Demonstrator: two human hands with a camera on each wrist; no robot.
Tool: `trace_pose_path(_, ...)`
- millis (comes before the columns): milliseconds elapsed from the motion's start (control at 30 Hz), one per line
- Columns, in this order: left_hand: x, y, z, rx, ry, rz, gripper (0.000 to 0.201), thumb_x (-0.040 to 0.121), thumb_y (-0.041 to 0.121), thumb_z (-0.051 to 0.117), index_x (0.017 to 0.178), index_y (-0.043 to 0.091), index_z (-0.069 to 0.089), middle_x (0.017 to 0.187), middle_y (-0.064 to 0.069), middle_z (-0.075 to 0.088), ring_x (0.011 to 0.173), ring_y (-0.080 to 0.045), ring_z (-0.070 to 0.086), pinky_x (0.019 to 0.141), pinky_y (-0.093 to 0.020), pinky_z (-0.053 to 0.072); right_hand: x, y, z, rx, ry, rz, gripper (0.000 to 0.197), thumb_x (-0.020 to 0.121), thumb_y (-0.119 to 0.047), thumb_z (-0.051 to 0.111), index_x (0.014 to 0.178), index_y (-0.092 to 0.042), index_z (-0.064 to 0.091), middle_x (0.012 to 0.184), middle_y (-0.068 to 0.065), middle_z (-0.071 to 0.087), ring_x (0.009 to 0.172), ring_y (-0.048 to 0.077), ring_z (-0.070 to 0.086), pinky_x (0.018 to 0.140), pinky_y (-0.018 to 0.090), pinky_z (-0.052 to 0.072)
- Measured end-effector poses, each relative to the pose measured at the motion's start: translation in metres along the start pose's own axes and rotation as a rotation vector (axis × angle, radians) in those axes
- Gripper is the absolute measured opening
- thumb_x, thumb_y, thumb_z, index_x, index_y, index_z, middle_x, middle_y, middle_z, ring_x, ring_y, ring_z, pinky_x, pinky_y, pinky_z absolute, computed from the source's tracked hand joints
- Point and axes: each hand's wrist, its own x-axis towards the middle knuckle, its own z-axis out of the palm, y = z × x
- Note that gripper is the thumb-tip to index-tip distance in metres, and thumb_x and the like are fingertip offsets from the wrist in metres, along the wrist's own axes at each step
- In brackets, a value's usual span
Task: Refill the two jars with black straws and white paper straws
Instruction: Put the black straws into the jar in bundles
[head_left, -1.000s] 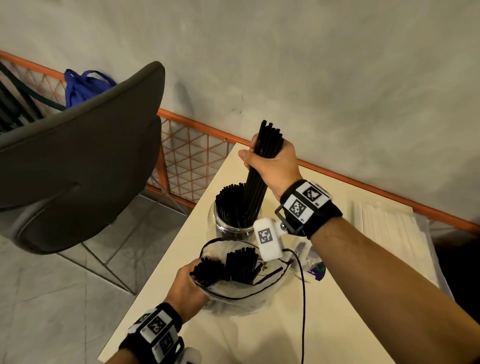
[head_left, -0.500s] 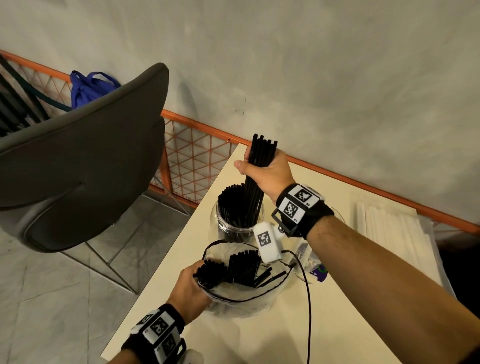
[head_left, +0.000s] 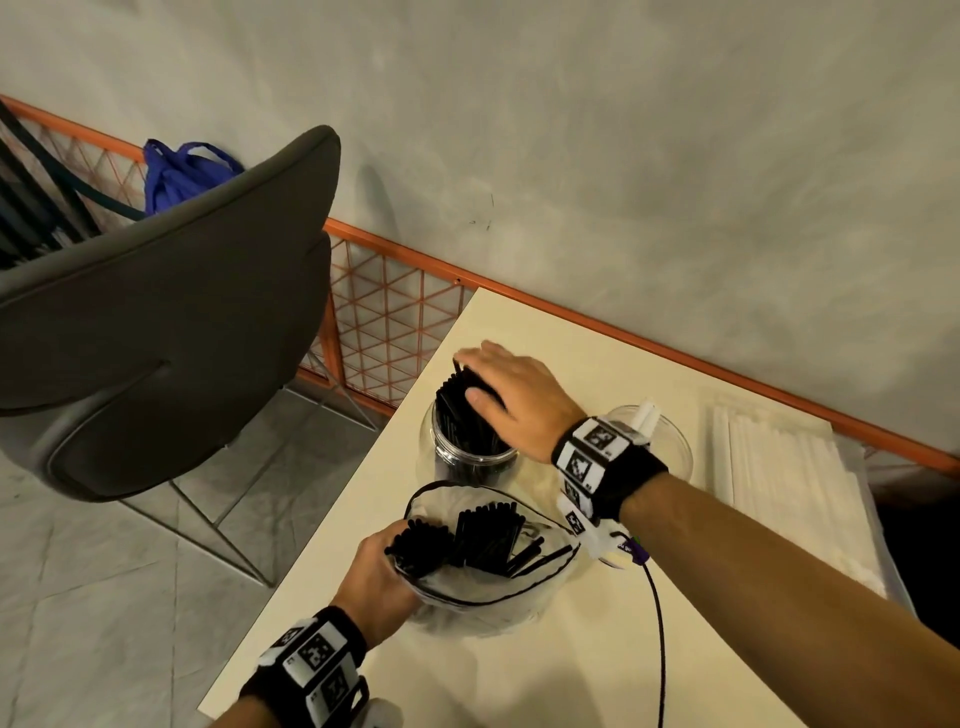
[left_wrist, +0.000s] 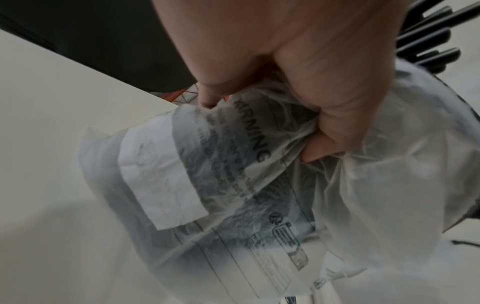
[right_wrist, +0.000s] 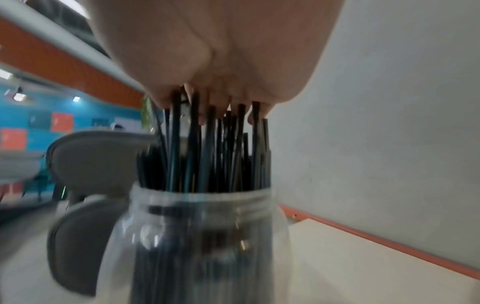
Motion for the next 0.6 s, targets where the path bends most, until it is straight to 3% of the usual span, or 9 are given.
trace_pose_path(67, 0.0, 0.001, 0.0, 0.002, 0.003, 0.007, 0.031, 0.053, 0.043, 0.063, 0.078, 0.024, 0.066, 0.082, 0.023, 0.07, 0.073, 0.003, 0.064, 0.064, -0.008, 0.047, -0.007, 0.007, 0.013, -0.091, -0.088, -0.008, 0.046, 0.105, -0.031, 0.036, 0.151, -0.023, 0.034, 0.156, -0.006, 0.036, 0.149, 0.013, 0.02, 0.118, 0.037, 0.017)
trace_pose_path(167, 0.0, 0.001, 0.0, -0.006, 0.007, 0.015, 0.034, 0.052, 0.046, 0.06, 0.079, 0.025, 0.067, 0.083, 0.024, 0.07, 0.074, 0.004, 0.064, 0.064, -0.006, 0.046, -0.01, 0.015, 0.018, -0.093, -0.132, 0.006, 0.043, 0.105, -0.03, 0.037, 0.147, -0.025, 0.042, 0.155, -0.009, 0.037, 0.148, 0.013, 0.023, 0.118, 0.039, 0.019)
trace_pose_path(233, 0.0, 0.0, 0.0, -0.005, 0.008, 0.013, 0.036, 0.053, 0.046, 0.06, 0.08, 0.024, 0.068, 0.084, 0.022, 0.071, 0.076, 0.003, 0.065, 0.064, -0.007, 0.046, -0.008, 0.014, 0.015, -0.045, -0.053, 0.0, 0.044, 0.104, -0.034, 0.038, 0.147, -0.025, 0.041, 0.157, -0.009, 0.034, 0.148, 0.012, 0.021, 0.119, 0.036, 0.018)
trace_pose_path(333, 0.0, -0.002, -0.001, 0.002, 0.014, 0.004, 0.035, 0.053, 0.045, 0.059, 0.079, 0.024, 0.068, 0.083, 0.02, 0.071, 0.074, 0.001, 0.065, 0.063, -0.008, 0.047, -0.004, 0.005, 0.01, -0.002, 0.038, -0.035, 0.055, 0.102, -0.041, 0.039, 0.153, -0.024, 0.026, 0.162, -0.008, 0.02, 0.151, 0.009, 0.01, 0.118, 0.034, 0.012)
trace_pose_path(467, 0.002, -0.005, -0.001, 0.029, 0.018, -0.005, 0.033, 0.053, 0.046, 0.06, 0.078, 0.025, 0.068, 0.084, 0.02, 0.07, 0.074, 0.001, 0.065, 0.064, -0.009, 0.047, -0.01, -0.002, 0.025, -0.235, -0.16, -0.153, 0.053, 0.105, -0.036, 0.031, 0.155, -0.027, 0.02, 0.163, -0.011, 0.017, 0.151, 0.009, 0.008, 0.12, 0.037, 0.01)
trace_pose_path(533, 0.002, -0.006, -0.001, 0.035, 0.015, -0.002, 0.031, 0.053, 0.047, 0.06, 0.077, 0.028, 0.066, 0.082, 0.022, 0.07, 0.074, 0.002, 0.064, 0.064, -0.008, 0.047, -0.014, 0.005, 0.029, -0.277, -0.181, -0.149, 0.051, 0.105, -0.032, 0.032, 0.155, -0.029, 0.023, 0.162, -0.014, 0.018, 0.151, 0.008, 0.007, 0.121, 0.039, 0.009)
trace_pose_path(600, 0.002, -0.006, -0.001, 0.024, 0.015, -0.002, 0.032, 0.053, 0.047, 0.06, 0.078, 0.028, 0.066, 0.083, 0.023, 0.07, 0.076, 0.002, 0.064, 0.065, -0.008, 0.047, -0.012, 0.011, 0.02, -0.222, -0.136, -0.087, 0.051, 0.105, -0.029, 0.035, 0.154, -0.029, 0.024, 0.162, -0.015, 0.014, 0.149, 0.005, -0.001, 0.119, 0.034, 0.0)
